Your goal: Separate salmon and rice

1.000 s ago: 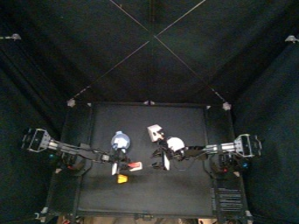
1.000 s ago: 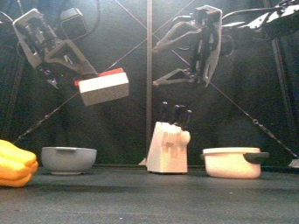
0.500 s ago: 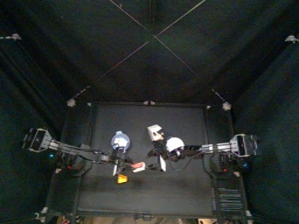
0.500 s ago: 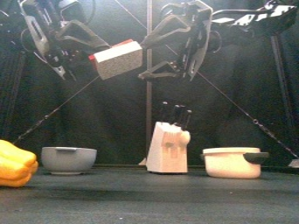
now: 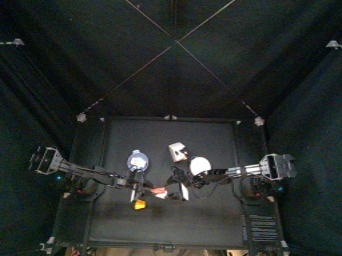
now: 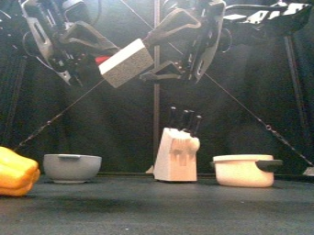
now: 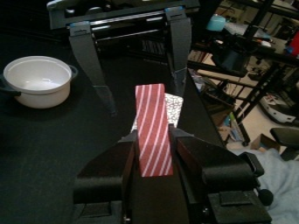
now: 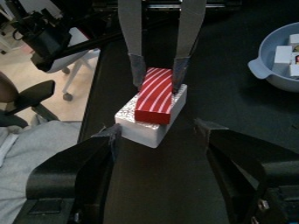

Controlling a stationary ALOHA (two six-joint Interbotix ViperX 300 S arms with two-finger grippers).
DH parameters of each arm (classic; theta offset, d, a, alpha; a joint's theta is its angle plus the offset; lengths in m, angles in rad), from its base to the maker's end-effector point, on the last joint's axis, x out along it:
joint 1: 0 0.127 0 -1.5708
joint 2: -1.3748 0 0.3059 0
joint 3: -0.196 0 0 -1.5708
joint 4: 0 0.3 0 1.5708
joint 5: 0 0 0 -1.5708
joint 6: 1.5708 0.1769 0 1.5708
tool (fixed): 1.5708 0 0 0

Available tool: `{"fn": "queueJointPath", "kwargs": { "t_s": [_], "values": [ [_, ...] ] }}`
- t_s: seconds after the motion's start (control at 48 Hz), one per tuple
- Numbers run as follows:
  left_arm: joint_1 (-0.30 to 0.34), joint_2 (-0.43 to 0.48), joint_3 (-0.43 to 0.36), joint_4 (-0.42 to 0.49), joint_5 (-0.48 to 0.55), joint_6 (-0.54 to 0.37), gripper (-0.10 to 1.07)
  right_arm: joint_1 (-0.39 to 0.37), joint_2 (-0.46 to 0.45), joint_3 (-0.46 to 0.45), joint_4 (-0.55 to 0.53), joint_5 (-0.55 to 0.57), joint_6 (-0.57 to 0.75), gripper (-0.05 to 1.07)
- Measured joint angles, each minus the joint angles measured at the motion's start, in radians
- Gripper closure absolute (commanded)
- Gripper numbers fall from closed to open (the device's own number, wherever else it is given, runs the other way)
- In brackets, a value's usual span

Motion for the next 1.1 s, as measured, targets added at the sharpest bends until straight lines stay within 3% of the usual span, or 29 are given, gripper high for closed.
{"fn": "queueJointPath", "kwargs": {
  "t_s": [0.438,1.104],
  "values": [
    [0.021,0.017,0.0,0.0,-0.002,0.0,0.49,0.006,0.0,-0.003,0.064,0.0,0.005,0.05],
    [0.025,0.017,0.0,-0.002,-0.052,0.0,0.49,0.002,0.017,-0.008,0.072,0.014,0.005,0.05]
  ]
}}
